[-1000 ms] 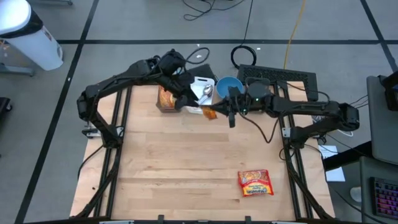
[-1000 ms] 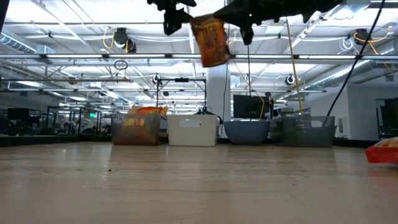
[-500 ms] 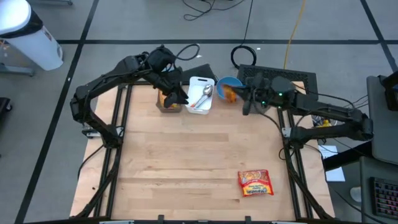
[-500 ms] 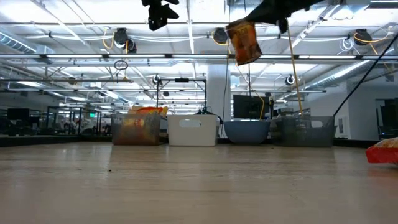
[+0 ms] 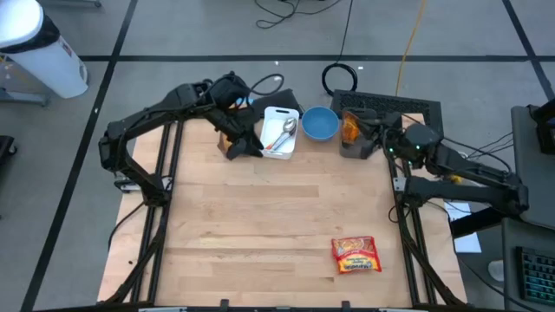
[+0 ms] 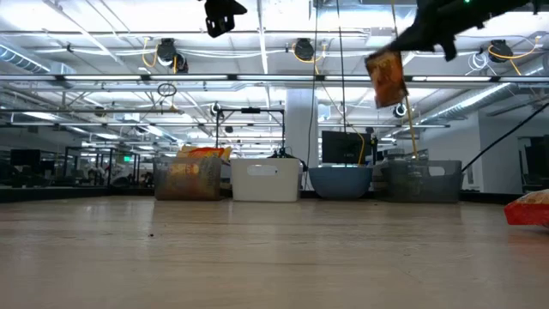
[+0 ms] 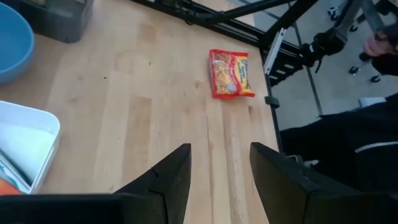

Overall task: Pick & Place Food Item
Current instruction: Put the orange spice pack into the right black bin

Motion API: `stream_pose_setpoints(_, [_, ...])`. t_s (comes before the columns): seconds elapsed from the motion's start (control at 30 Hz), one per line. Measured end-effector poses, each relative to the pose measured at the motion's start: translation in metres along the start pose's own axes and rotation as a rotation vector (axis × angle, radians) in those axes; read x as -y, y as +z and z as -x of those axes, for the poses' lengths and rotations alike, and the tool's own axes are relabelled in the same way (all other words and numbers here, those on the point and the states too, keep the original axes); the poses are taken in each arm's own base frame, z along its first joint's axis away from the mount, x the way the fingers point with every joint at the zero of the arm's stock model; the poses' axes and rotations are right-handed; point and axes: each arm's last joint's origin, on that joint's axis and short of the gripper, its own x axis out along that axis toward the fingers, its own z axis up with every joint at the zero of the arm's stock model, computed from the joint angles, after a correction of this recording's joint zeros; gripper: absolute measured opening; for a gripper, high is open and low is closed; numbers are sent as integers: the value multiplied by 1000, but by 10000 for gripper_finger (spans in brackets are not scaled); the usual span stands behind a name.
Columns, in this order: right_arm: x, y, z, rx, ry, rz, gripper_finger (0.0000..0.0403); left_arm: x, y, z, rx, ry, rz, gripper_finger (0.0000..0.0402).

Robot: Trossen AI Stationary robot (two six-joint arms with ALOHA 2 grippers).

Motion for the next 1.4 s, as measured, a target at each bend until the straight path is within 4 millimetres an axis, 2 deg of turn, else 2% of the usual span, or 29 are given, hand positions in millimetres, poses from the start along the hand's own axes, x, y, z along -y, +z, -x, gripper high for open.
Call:
stream_pose_setpoints(0.2, [13,-12,17,-18,-161,29,0,6,0,-5,-11,-10,-14,170])
stream_pose_setpoints(0.33, [19,-21,21,-13,-237,36,0,9,0,-6,-15,-15,-17,170])
stream_pose_setpoints(0.63, [25,-65,10,-65,-332,46,0,10,0,-7,-17,-10,14,170])
stream_pose_setpoints(0.9, [30,-87,5,-31,-414,31,0,14,0,-10,-22,-18,30,170])
stream_pose_setpoints(1.2, [35,-121,-1,37,-453,-32,0,18,-1,-14,-30,26,60,170])
stream_pose_setpoints(1.4, [38,-132,-1,44,-478,-16,0,19,-1,-15,-30,34,100,170])
